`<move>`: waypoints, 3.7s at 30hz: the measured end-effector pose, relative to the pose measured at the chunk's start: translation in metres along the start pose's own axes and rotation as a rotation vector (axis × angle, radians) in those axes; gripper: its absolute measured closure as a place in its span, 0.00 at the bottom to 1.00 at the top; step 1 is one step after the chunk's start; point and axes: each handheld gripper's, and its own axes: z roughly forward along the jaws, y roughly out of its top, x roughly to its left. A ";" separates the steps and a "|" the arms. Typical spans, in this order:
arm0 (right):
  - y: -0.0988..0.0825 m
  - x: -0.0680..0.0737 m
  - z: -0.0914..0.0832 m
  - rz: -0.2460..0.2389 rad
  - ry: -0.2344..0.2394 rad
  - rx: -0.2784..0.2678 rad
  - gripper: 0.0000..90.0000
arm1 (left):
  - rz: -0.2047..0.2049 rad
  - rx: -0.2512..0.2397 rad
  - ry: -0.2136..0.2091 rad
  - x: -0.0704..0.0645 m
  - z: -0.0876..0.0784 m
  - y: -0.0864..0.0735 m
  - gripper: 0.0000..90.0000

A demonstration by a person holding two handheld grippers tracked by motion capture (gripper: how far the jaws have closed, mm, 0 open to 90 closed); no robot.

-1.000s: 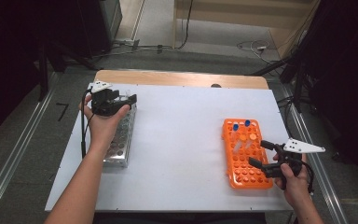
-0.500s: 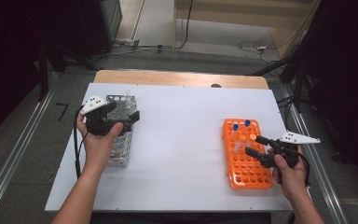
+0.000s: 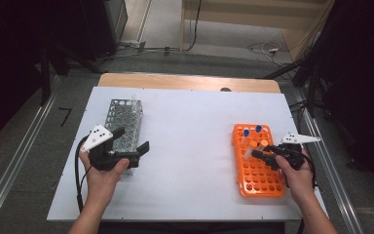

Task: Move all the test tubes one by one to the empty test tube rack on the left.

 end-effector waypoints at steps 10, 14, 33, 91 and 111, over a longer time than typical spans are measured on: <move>0.003 0.004 0.003 -0.003 -0.090 0.038 0.79 | 0.001 0.019 -0.033 -0.013 0.006 -0.007 0.00; 0.002 0.006 0.002 -0.015 -0.110 0.027 0.81 | 0.002 0.013 -0.051 -0.018 0.009 -0.006 0.00; 0.010 0.035 -0.053 -0.043 0.017 -0.115 0.81 | 0.037 0.024 -0.118 -0.040 0.021 -0.010 0.00; 0.035 0.145 0.036 -0.234 0.374 0.033 0.80 | 0.224 0.128 -0.474 -0.135 0.085 -0.002 0.82; 0.025 0.112 0.002 -0.253 0.356 -0.055 0.17 | 0.152 0.008 -0.308 -0.081 0.056 0.014 0.82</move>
